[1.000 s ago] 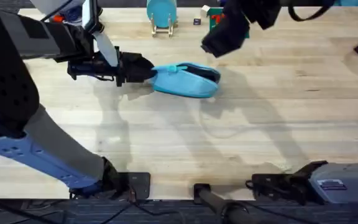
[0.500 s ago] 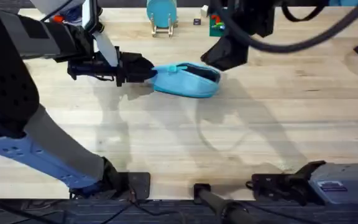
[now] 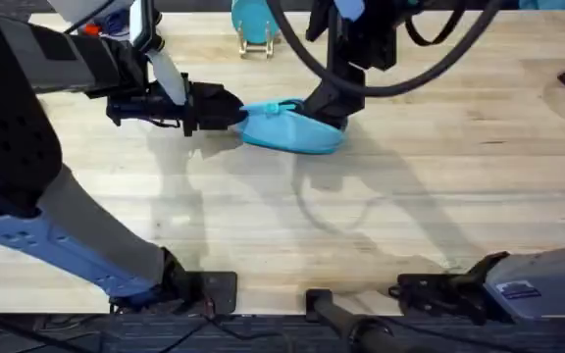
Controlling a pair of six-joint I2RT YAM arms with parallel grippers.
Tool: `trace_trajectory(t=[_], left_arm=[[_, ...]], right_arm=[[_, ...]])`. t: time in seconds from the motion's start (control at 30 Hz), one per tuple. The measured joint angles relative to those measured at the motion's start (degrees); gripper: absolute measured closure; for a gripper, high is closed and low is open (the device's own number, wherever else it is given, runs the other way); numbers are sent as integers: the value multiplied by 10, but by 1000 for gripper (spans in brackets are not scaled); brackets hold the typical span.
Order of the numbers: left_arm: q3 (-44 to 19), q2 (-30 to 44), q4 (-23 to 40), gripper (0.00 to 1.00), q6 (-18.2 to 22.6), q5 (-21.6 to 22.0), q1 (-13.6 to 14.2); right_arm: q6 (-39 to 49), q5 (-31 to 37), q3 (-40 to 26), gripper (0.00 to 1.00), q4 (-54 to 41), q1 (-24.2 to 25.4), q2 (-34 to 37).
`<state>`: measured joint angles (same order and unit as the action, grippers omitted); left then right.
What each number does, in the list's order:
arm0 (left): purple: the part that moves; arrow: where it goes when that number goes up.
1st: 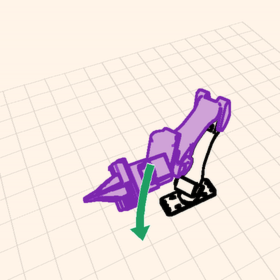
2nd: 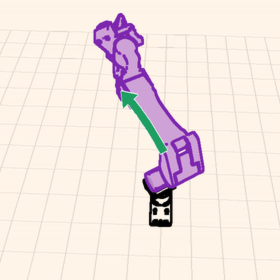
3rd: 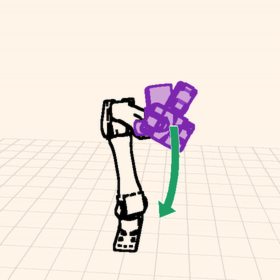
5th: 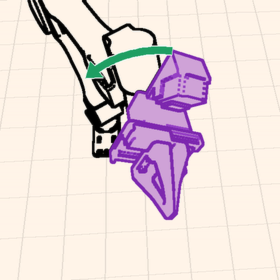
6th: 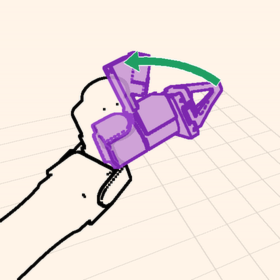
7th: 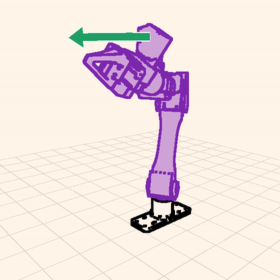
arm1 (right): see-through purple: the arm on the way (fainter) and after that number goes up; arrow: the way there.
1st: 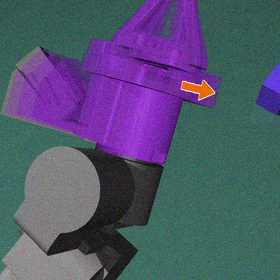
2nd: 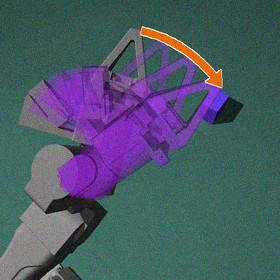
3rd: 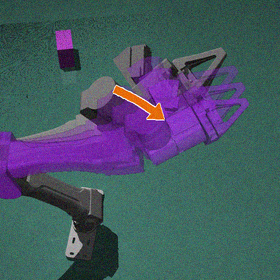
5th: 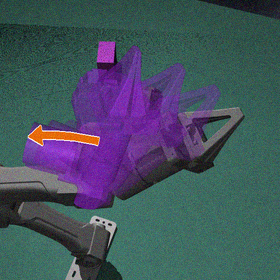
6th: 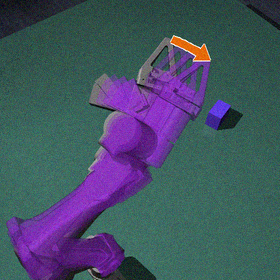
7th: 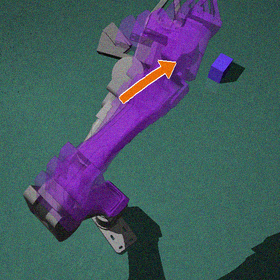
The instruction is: Unzip the bag, pick up the pens from the table one at a time and place them inside, then zip the bag closed.
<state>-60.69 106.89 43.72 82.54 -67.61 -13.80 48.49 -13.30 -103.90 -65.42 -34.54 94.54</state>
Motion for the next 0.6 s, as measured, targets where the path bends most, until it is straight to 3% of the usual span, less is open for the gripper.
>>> trace_trajectory(t=[0.6], left_arm=[[0,0,0,962,0,0,0]], right_arm=[[0,0,0,5,11,-9,48]])
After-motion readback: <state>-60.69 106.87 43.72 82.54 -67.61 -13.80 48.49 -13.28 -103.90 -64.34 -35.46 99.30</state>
